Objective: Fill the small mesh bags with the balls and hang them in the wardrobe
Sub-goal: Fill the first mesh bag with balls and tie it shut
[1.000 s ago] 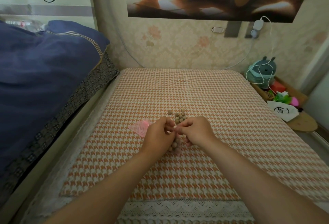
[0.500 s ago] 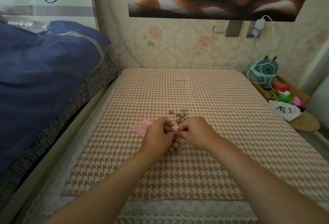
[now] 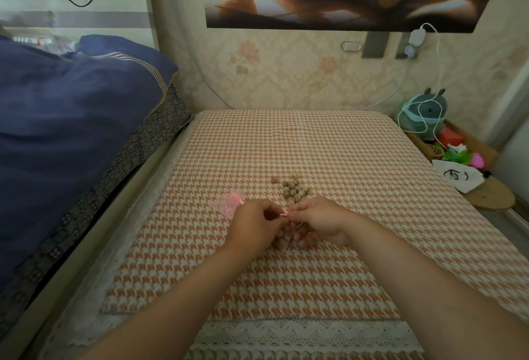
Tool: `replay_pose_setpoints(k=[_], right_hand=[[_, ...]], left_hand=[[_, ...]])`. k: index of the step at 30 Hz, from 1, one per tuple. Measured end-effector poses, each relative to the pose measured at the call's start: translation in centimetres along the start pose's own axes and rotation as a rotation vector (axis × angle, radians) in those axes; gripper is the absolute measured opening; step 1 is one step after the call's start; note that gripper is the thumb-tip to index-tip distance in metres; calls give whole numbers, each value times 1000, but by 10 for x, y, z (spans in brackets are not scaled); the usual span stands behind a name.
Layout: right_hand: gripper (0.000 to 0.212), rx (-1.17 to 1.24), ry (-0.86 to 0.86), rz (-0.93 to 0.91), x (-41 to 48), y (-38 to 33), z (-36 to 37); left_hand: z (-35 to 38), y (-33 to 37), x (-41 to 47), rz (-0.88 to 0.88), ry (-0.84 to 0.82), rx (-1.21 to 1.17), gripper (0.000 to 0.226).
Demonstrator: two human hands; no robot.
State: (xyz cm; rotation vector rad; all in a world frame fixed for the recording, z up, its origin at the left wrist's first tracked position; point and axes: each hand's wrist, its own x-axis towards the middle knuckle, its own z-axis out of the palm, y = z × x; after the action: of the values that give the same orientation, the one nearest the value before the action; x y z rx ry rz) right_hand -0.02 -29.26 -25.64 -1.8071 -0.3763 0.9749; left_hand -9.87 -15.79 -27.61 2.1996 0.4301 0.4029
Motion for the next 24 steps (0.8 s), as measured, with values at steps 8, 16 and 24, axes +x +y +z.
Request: replay_pose_setpoints(k=[8, 16, 24], right_hand=[[8, -10, 167, -68, -1, 0, 0], [16, -185, 251, 49, -3, 0, 3], [19, -78, 241, 107, 7, 5, 4]], left_hand=[[-3, 0, 0, -77, 15, -128, 17], [3, -3, 4, -323, 109, -142, 16], [3, 0, 5, -499, 87, -442, 11]])
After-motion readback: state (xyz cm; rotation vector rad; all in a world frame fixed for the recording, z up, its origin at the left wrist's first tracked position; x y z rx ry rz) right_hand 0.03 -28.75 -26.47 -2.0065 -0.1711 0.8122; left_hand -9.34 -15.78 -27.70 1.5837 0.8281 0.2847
